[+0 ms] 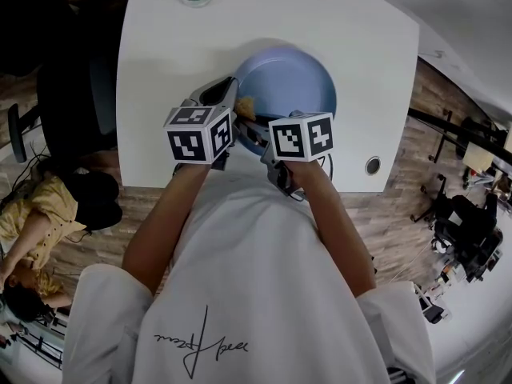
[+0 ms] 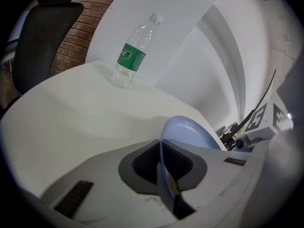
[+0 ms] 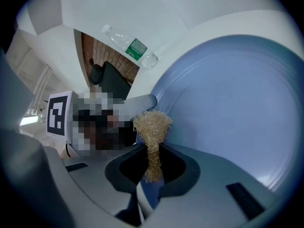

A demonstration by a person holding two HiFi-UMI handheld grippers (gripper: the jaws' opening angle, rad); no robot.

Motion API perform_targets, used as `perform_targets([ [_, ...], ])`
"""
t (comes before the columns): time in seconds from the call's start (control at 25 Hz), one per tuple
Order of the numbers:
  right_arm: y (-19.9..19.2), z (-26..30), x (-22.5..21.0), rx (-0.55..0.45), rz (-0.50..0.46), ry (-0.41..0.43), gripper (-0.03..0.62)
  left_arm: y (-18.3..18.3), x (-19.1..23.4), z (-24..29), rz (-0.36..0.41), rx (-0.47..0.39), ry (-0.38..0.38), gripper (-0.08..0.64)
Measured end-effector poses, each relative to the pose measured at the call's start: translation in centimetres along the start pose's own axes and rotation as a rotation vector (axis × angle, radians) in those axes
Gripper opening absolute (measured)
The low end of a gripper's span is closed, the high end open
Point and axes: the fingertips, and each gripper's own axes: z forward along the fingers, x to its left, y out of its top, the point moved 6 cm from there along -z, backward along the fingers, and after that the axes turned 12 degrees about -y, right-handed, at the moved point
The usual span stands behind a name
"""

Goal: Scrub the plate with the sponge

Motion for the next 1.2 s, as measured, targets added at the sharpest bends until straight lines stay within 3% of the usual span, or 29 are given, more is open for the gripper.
perform_targets([
  [0.2, 0.2, 0.0, 0.0, -0.018, -0.034, -0.009, 0.044, 0.0, 0.1, 0.1, -0.003, 0.003, 0.001, 0.026],
  [0.76, -1.6, -0.6, -0.7, 0.075, -0.019, 0.045, 0.044, -0.1, -0.2, 0.1, 0.003, 0.001, 0.004, 0.026],
  [1.2, -1.8, -0.5, -0.9, 0.105, -0.091, 0.051, 0.044, 0.0, 0.0, -0.1, 0.011, 0.007, 0.005, 0.026],
])
